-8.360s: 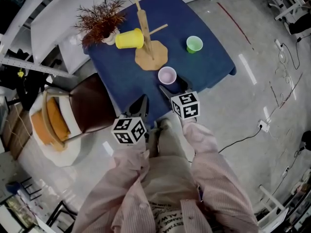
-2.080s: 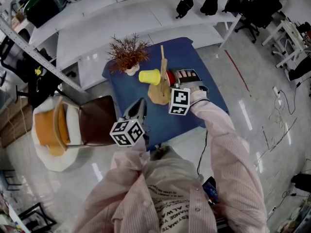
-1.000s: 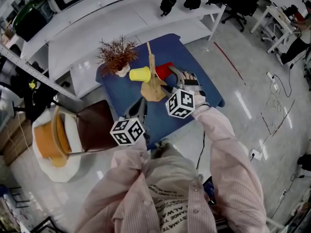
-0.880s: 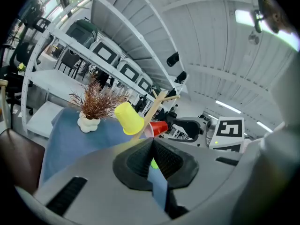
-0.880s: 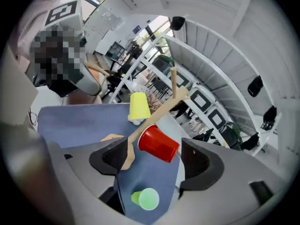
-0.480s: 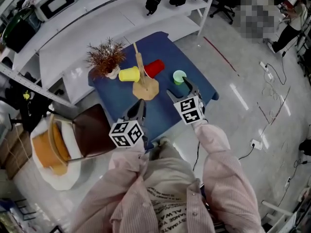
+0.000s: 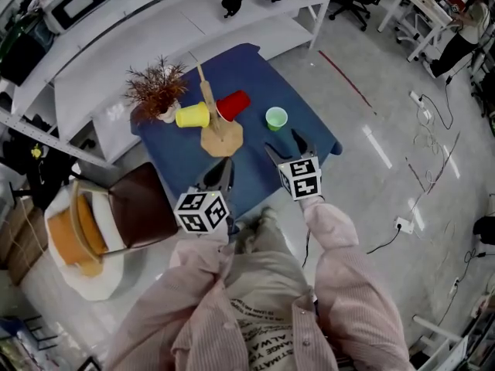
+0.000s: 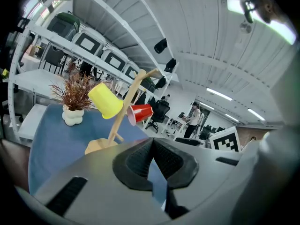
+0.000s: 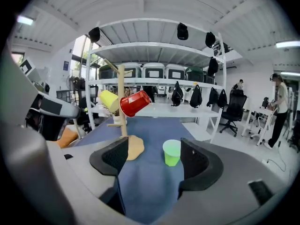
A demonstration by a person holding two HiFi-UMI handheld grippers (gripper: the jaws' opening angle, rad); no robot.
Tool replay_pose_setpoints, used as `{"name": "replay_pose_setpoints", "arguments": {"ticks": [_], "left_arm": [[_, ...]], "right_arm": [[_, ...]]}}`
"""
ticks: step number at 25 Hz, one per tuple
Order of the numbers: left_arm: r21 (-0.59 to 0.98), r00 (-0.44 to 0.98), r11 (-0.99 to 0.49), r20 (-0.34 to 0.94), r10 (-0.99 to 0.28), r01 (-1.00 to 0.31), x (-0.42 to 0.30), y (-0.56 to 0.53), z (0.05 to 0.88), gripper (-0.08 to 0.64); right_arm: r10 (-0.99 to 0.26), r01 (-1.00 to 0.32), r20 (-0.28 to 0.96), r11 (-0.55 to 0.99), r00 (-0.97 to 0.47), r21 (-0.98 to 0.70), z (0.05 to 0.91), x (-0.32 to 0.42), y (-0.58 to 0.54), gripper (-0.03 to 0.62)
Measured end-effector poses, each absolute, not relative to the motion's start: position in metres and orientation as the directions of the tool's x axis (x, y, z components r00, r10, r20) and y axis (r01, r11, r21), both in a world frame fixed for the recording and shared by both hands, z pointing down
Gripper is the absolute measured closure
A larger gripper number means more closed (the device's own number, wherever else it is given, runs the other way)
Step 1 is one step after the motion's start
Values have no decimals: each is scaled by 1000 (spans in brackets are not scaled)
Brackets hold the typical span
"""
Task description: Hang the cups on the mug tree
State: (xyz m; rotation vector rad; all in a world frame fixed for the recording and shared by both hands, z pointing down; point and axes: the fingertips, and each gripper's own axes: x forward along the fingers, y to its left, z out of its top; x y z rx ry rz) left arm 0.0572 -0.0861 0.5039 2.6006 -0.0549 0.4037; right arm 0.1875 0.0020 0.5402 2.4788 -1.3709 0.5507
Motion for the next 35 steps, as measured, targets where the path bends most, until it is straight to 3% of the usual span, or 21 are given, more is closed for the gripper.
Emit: {"name": "replay_pose_setpoints", "arguments": {"ticks": [10,23,35], "left_arm": [[486,935,-857,354,10,-175,95,-47,527,561],[498,905,-800,408,-124,-334,134,-45,550,561],[499,873,-763,456,-173,-412,155,-47,578,561]], "right_arm": [[-770,-866,496,-496,402,-69,578,215,25,253],[-787,-900,560,-408,260,-156,628,255,9,253],[-765,-930,615,-341,191,-135,672,273,-9,253]]}}
